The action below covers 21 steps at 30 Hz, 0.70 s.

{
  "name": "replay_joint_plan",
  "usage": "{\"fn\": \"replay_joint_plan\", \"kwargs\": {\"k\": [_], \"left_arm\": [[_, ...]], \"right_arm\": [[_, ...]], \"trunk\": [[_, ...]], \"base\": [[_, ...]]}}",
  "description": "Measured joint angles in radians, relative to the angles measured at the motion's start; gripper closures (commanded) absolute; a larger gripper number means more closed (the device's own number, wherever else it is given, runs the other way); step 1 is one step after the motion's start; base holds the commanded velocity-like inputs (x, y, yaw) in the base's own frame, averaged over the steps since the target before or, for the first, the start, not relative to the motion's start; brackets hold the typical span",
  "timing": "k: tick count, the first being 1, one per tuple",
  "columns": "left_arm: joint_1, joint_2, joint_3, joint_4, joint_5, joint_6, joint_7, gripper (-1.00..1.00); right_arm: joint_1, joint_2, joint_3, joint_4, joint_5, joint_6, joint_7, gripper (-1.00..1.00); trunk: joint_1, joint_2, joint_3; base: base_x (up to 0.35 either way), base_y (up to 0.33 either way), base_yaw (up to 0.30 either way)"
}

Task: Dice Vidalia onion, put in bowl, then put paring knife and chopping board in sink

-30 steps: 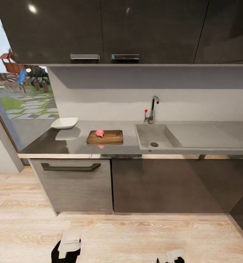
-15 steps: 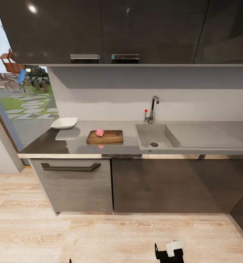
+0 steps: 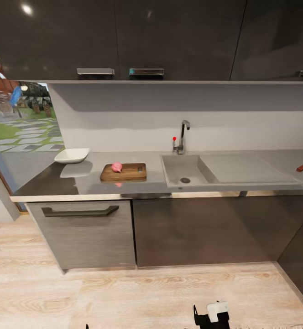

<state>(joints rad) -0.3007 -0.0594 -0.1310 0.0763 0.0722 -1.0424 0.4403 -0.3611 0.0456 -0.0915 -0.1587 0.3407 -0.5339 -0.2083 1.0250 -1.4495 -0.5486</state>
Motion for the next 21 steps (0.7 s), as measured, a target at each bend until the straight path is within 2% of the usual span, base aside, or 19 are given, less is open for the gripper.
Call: {"fn": "replay_joint_plan", "kwargs": {"k": [5, 12, 21], "left_arm": [[0.0, 0.0, 0.0, 0.0, 0.0, 0.0, 0.0, -1.0], [0.0, 0.0, 0.0, 0.0, 0.0, 0.018, 0.0, -1.0], [0.0, -0.003, 0.0, 0.0, -0.001, 0.021, -0.001, -1.0]], "right_arm": [[0.0, 0.0, 0.0, 0.001, 0.0, 0.0, 0.0, -1.0], [0.0, 0.001, 0.0, 0.001, 0.0, 0.0, 0.0, -1.0], [0.0, 0.0, 0.003, 0.003, 0.001, 0.0, 0.0, -1.0]], "trunk": [[0.0, 0.0, 0.002], [0.0, 0.0, 0.006], [0.0, 0.0, 0.007]], "base": [[0.0, -0.122, -0.235], [0.0, -0.233, -0.202], [0.076, -0.29, -0.034]]}}
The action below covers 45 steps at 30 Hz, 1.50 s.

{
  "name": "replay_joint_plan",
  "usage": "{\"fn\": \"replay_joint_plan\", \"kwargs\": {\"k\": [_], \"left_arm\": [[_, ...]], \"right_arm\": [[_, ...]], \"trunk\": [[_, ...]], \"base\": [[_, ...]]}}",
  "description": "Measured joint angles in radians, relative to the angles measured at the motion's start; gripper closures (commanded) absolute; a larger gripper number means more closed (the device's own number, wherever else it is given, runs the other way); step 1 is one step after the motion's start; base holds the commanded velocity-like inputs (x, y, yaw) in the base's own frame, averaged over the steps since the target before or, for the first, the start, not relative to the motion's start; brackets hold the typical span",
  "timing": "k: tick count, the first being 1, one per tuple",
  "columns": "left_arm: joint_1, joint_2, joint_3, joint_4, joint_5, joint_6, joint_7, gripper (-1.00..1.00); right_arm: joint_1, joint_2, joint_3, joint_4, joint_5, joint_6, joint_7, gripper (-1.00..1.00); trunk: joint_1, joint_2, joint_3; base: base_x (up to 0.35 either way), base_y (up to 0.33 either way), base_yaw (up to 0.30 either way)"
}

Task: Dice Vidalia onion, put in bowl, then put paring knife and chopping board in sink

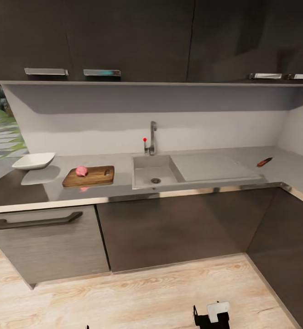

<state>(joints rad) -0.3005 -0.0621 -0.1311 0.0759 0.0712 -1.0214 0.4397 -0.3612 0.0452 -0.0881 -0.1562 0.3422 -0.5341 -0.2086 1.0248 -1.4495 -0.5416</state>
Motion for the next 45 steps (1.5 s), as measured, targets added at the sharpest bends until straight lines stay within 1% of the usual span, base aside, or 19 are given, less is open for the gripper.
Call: {"fn": "replay_joint_plan", "kwargs": {"k": [7, 11, 41, 45], "left_arm": [[0.0, 0.0, 0.0, 0.0, 0.0, 0.0, 0.0, -1.0], [0.0, 0.0, 0.0, 0.0, 0.0, -0.001, 0.0, -1.0], [0.0, 0.0, 0.0, 0.0, 0.0, 0.0, 0.0, -1.0], [0.0, 0.0, 0.0, 0.0, 0.0, 0.0, 0.0, -1.0]], "right_arm": [[0.0, -0.001, 0.0, 0.001, 0.001, -0.001, 0.001, -1.0], [0.0, -0.002, 0.0, 0.002, 0.002, -0.001, 0.002, -1.0], [0.0, -0.003, 0.0, 0.003, 0.002, 0.004, 0.001, -1.0], [0.0, -0.003, 0.0, 0.002, 0.002, 0.003, 0.0, -1.0]], "trunk": [[0.0, 0.0, 0.0], [0.0, 0.0, 0.0], [0.0, 0.0, 0.0], [0.0, 0.0, 0.0]], "base": [[0.122, -0.297, -0.001], [0.099, -0.161, 0.0], [0.003, -0.006, 0.0], [0.047, -0.168, 0.0]]}}
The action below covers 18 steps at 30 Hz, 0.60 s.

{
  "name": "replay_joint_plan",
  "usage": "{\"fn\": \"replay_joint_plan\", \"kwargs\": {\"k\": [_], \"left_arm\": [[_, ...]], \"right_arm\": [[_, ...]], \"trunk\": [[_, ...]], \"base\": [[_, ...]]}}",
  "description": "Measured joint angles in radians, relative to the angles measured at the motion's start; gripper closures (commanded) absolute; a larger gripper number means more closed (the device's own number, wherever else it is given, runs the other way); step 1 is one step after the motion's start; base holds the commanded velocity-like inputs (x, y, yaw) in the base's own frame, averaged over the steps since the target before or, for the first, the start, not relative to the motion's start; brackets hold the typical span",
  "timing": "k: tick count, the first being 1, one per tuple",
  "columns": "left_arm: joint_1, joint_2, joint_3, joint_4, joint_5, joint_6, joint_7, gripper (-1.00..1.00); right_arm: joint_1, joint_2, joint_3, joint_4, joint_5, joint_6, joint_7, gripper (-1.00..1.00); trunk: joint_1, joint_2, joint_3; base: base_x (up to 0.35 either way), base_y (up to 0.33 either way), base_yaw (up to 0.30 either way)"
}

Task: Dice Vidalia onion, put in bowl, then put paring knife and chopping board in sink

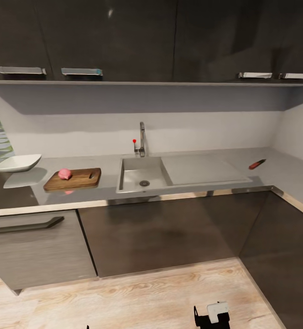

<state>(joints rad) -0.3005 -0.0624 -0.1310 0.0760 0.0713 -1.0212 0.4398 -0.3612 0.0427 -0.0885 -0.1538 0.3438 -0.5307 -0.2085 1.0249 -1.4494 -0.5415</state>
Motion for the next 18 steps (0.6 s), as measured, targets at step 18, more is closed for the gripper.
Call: {"fn": "replay_joint_plan", "kwargs": {"k": [18], "left_arm": [[0.0, 0.0, 0.0, 0.0, 0.001, 0.0, -0.001, -1.0]], "right_arm": [[0.0, -0.011, -0.018, -1.073, -0.003, 0.804, -0.212, -1.0]], "trunk": [[0.0, 0.0, 0.0]], "base": [[0.021, -0.093, 0.0]]}}
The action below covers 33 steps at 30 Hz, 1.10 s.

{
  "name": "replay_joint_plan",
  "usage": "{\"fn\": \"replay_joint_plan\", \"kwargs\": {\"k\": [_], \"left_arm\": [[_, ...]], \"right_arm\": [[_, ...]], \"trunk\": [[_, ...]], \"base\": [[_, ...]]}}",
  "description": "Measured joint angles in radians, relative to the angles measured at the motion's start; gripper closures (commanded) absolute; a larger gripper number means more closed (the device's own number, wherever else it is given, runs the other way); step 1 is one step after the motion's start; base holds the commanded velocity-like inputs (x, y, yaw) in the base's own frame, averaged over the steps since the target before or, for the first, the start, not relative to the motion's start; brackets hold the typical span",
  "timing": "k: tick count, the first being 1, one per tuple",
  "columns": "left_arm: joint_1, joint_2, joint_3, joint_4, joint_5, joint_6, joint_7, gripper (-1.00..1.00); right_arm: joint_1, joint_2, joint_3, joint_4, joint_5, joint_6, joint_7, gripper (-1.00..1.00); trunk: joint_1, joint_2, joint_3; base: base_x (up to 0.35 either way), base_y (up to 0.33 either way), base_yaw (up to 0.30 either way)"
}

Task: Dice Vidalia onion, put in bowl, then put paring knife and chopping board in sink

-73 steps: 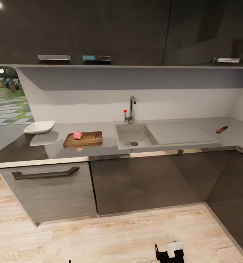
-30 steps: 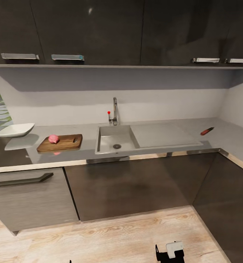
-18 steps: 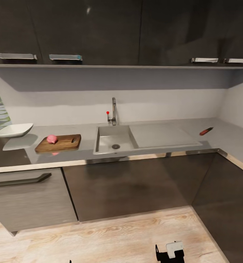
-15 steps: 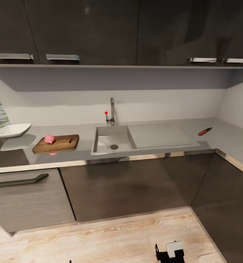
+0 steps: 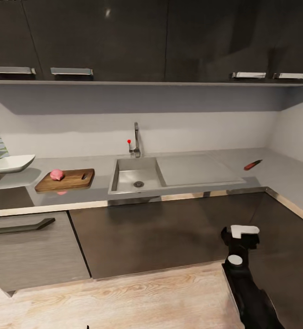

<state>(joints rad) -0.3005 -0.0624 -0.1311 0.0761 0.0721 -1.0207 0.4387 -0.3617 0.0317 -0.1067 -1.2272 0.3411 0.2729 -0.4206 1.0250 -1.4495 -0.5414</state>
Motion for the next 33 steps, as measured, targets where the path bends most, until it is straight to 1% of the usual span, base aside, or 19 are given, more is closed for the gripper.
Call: {"fn": "replay_joint_plan", "kwargs": {"k": [2, 3, 5, 7, 10, 12, 13, 14, 15, 18, 20, 21, 23, 24, 25, 27, 29, 31, 33], "left_arm": [[0.0, 0.0, 0.0, 0.0, 0.0, 0.0, 0.0, -1.0], [0.0, 0.0, 0.0, 0.0, 0.0, 0.0, -0.001, -1.0], [0.0, 0.0, 0.0, 0.0, 0.0, 0.0, -0.001, -1.0], [0.0, 0.0, 0.0, 0.0, 0.0, 0.0, -0.001, -1.0], [0.0, 0.0, 0.0, 0.0, 0.0, 0.0, -0.002, -1.0], [0.0, 0.0, 0.0, 0.0, 0.0, 0.001, -0.002, -1.0], [0.0, 0.0, 0.0, 0.0, 0.0, 0.001, -0.002, -1.0], [0.0, 0.0, 0.0, 0.0, 0.0, 0.001, -0.002, -1.0], [0.0, 0.0, 0.0, 0.0, 0.0, 0.001, -0.002, -1.0], [0.0, 0.0, 0.0, 0.0, 0.0, 0.012, -0.002, -1.0], [0.0, 0.0, 0.0, 0.0, 0.001, 0.07, -0.003, -1.0], [0.0, 0.002, 0.001, 0.001, 0.001, 0.14, -0.004, -1.0], [0.0, 0.005, 0.002, 0.001, 0.001, 0.231, -0.007, -1.0], [0.0, 0.011, 0.003, 0.001, 0.002, 0.323, -0.009, -1.0], [0.0, 0.014, 0.002, 0.001, 0.001, 0.369, -0.011, -1.0], [0.0, 0.024, 0.002, 0.002, 0.001, 0.493, -0.022, -1.0], [0.003, 0.032, 0.002, 0.003, 0.001, 0.549, -0.043, -1.0], [0.031, 0.037, 0.003, 0.004, 0.001, 0.581, -0.083, -1.0], [0.05, 0.036, 0.002, 0.004, 0.001, 0.589, -0.1, -1.0]], "right_arm": [[-0.001, 0.0, 0.001, -0.148, -0.004, 0.13, 0.032, -1.0], [-0.001, 0.0, 0.001, -0.182, -0.007, 0.164, 0.047, -1.0], [-0.009, 0.0, 0.002, -0.282, -0.013, 0.286, 0.12, -1.0], [-0.048, -0.001, 0.002, -0.336, -0.015, 0.387, 0.186, -1.0], [-0.12, -0.001, 0.003, -0.362, -0.017, 0.473, 0.225, -1.0], [-0.183, 0.0, 0.004, -0.371, -0.035, 0.545, 0.242, -1.0], [-0.218, 0.0, 0.005, -0.372, -0.059, 0.582, 0.254, -1.0], [-0.231, 0.0, 0.005, -0.373, -0.069, 0.594, 0.259, -1.0], [-0.274, 0.0, 0.006, -0.373, -0.11, 0.64, 0.275, -1.0], [-0.329, 0.0, 0.008, -0.372, -0.146, 0.685, 0.287, -1.0], [-0.35, 0.0, 0.013, -0.371, -0.152, 0.693, 0.289, -1.0], [-0.364, 0.0, 0.018, -0.37, -0.155, 0.696, 0.289, -1.0], [-0.378, 0.0, 0.024, -0.369, -0.156, 0.699, 0.29, -1.0], [-0.39, 0.0, 0.028, -0.368, -0.157, 0.7, 0.29, -1.0], [-0.395, 0.0, 0.03, -0.368, -0.157, 0.701, 0.291, -1.0], [-0.407, 0.001, 0.034, -0.367, -0.158, 0.702, 0.291, -1.0], [-0.412, 0.001, 0.035, -0.366, -0.158, 0.703, 0.291, -1.0], [-0.414, 0.001, 0.037, -0.366, -0.159, 0.703, 0.291, -1.0], [-0.415, 0.001, 0.038, -0.365, -0.159, 0.703, 0.291, -1.0]], "trunk": [[0.0, 0.0, 0.0], [0.0, 0.0, 0.0], [0.0, 0.0, 0.0], [0.0, 0.0, 0.0], [0.0, 0.0, 0.0], [0.0, 0.0, 0.0], [0.0, 0.0, 0.0], [0.0, 0.0, 0.0], [0.0, 0.0, 0.0], [0.0, 0.0, 0.0], [0.0, 0.0, 0.0], [0.0, 0.0, 0.0], [0.0, 0.0, 0.0], [0.0, 0.0, 0.0], [0.0, 0.0, 0.0], [0.0, 0.0, 0.0], [0.0, 0.0, 0.0], [0.0, 0.0, 0.0], [0.0, 0.0, 0.0]], "base": [[0.0, 0.0, 0.0], [0.0, 0.0, 0.0], [0.0, 0.0, 0.0], [0.0, 0.0, 0.0], [0.03, -0.058, 0.0], [0.113, -0.202, 0.0], [0.131, -0.235, 0.0], [0.145, -0.257, 0.0], [0.155, -0.252, 0.0], [0.138, -0.188, 0.0], [0.067, -0.088, 0.0], [0.042, -0.055, 0.0], [0.027, -0.036, 0.0], [0.017, -0.022, 0.0], [0.011, -0.014, 0.0], [0.006, -0.008, 0.0], [0.002, -0.003, 0.0], [0.0, 0.0, 0.0], [0.0, 0.0, 0.0]]}}
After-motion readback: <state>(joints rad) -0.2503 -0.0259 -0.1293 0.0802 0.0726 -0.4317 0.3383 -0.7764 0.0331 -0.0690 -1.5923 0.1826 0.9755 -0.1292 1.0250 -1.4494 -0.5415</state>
